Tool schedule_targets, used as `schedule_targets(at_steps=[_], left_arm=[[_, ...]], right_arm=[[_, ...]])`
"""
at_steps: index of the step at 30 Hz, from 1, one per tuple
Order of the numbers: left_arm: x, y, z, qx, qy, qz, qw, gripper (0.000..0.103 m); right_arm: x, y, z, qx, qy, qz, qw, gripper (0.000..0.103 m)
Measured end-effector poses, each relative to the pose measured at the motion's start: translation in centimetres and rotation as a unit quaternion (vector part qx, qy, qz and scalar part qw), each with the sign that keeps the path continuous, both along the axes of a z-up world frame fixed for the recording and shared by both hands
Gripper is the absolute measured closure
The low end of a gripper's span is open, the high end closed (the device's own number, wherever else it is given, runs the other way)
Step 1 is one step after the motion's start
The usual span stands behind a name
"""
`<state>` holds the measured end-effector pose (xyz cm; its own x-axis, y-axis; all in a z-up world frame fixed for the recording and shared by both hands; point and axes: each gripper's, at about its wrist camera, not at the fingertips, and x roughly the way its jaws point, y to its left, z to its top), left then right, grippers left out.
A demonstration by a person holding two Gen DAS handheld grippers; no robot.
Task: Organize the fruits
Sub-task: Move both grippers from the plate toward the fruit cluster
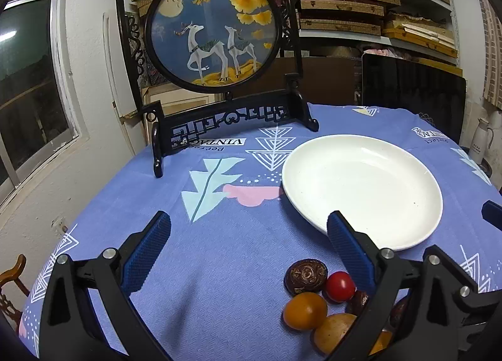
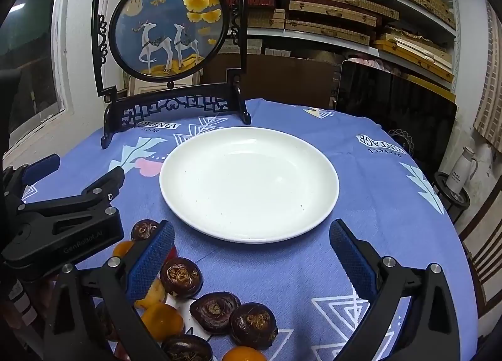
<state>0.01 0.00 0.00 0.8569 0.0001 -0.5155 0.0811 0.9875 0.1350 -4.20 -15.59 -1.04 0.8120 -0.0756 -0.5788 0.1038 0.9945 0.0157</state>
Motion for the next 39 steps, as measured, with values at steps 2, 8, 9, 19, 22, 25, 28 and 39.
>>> schedule_targets(at_steps=[2,8,9,19,22,25,28,39], left_arm=[[0.0,0.0,0.0,-0.006,-0.003,-0.001,1.0000,0.005],[-0.1,0.3,0.1,-0.007,-0.004,0.000,1.0000,0.005],[-0.1,0.3,0.1,-0.007,-0.004,0.000,1.0000,0.005],[-0.2,0.1,-0.5,-0.006,-0.004,-0.002,1.0000,0.005],[0.0,0.2,-0.7,-0.008,0.000,-0.005,1.0000,0.005],[0.0,0.0,-1.0,-0.018,0.011,-0.011,0.9997,0.005],[0.3,0.0,-1.0,-0.030,0.024,-0.015,0.9992,0.005],[0.2,1.1,-0.2,-0.021,0.020,-0.021,0.9993,0.005]], right_arm=[[0.0,0.0,0.0,0.001,0.001,0.000,1.000,0.003],[0.1,0.0,-0.1,0.004,0.004,0.002,1.000,0.003],[0.1,0.0,-0.2,0.005,0.005,0.003,1.000,0.003],[0.1,0.1,-0.2,0.007,0.008,0.004,1.000,0.003],[0.2,0.1,-0.2,0.007,0.009,0.004,1.000,0.003],[0.2,0.1,-0.2,0.009,0.009,0.004,1.000,0.003],[0.1,0.1,-0.2,0.009,0.009,0.004,1.000,0.003],[-0.3,-0.9,0.8,0.022,0.006,-0.007,1.000,0.003]])
